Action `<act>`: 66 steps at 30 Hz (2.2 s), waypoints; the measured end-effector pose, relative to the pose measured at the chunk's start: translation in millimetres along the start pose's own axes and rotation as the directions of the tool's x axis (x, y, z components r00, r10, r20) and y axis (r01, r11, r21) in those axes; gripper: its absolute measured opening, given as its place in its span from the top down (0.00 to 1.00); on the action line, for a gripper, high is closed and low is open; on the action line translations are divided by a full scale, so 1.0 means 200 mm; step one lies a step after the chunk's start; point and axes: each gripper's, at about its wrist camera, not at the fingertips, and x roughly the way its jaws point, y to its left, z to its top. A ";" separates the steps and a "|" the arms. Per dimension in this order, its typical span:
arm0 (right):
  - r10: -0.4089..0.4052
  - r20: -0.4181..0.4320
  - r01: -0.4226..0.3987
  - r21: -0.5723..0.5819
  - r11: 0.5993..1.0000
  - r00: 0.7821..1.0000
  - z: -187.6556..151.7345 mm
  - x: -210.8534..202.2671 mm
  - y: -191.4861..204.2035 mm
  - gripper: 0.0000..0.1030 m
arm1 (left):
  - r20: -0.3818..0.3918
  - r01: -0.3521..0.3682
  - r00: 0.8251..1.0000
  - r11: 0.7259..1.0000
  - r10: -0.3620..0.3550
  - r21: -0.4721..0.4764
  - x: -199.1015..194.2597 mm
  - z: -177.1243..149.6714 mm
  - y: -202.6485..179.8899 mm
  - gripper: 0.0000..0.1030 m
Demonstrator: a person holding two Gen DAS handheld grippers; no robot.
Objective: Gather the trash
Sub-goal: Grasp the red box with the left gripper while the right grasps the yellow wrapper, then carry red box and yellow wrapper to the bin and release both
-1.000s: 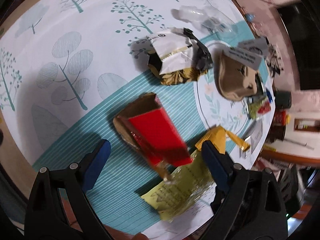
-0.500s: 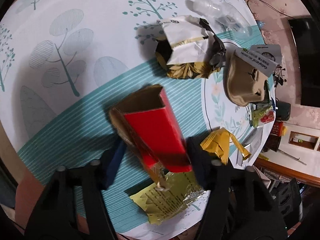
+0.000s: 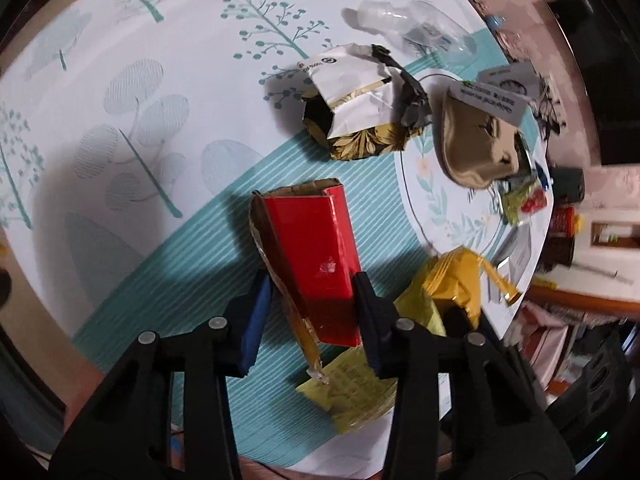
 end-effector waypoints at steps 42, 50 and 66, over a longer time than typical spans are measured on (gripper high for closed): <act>-0.140 0.022 0.083 0.710 0.699 0.990 -1.31 -0.06 1.40 0.81 | -0.078 0.028 0.993 0.450 0.093 0.893 -0.43 -0.76 1.07 0.63; -0.098 -0.038 0.090 0.782 0.617 0.995 -1.71 0.50 1.32 0.80 | -0.037 -0.018 0.991 0.411 0.126 0.912 0.06 -0.86 1.26 0.62; -0.052 -0.072 0.089 0.859 0.504 0.996 -2.16 1.43 1.08 0.23 | 0.058 -0.119 0.988 0.465 0.142 0.877 0.89 -0.76 1.56 0.17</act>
